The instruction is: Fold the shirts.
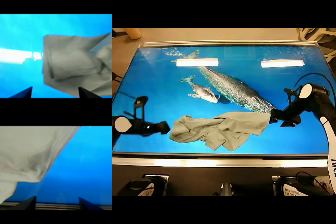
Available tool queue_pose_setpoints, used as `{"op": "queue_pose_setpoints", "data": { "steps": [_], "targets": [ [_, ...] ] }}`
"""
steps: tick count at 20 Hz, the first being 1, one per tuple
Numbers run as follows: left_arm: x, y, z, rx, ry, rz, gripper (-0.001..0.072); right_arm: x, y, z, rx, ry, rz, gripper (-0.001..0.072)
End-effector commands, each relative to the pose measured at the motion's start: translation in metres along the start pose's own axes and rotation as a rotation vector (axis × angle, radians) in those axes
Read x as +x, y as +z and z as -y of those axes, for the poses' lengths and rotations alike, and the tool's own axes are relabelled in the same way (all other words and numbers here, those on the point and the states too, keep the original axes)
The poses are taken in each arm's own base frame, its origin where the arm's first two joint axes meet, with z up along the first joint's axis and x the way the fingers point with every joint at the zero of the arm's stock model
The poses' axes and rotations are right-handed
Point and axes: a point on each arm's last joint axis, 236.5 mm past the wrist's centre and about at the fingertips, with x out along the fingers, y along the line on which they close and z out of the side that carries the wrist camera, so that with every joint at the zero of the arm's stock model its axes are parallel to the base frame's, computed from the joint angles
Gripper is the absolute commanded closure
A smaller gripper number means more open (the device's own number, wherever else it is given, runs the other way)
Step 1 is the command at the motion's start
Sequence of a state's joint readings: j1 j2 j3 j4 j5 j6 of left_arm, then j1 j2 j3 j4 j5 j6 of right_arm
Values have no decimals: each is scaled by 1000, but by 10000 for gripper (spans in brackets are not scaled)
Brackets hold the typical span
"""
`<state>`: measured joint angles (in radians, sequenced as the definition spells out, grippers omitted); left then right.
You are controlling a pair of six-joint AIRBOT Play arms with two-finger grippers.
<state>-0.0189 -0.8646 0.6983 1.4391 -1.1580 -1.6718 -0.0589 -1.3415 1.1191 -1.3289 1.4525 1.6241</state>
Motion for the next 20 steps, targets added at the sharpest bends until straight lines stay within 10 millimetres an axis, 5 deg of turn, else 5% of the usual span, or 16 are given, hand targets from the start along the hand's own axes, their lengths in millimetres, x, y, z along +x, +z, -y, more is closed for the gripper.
{"op": "queue_pose_setpoints", "data": {
  "steps": [1, 4, 7, 8, 13, 14, 17, 18, 20],
  "targets": [
    [27, -55, -18, -141, -39, -181, 6, 17, -21, -14, 41, 142, -92, 165],
    [59, -75, 13, -230, -166, -200, 6, 35, -26, -26, 57, 192, -94, 161],
    [76, -67, 31, -242, -209, -157, 10, 40, -18, -26, 69, 200, -61, 160],
    [79, -62, 38, -245, -223, -141, 98, 41, -16, -27, 69, 204, -53, 159],
    [96, -43, 63, -301, -273, -77, 121, 51, -8, -31, 85, 233, -53, 105],
    [99, -40, 64, -317, -268, -67, 169, 56, -8, -35, 81, 255, -68, 92],
    [100, -29, 62, -345, -266, -25, 604, 69, -5, -45, 106, 315, -106, 95],
    [100, -27, 62, -344, -267, -19, 680, 75, -4, -46, 117, 321, -115, 103],
    [98, -26, 63, -338, -270, -16, 681, 87, -3, -42, 134, 315, -140, 107]
  ]
}}
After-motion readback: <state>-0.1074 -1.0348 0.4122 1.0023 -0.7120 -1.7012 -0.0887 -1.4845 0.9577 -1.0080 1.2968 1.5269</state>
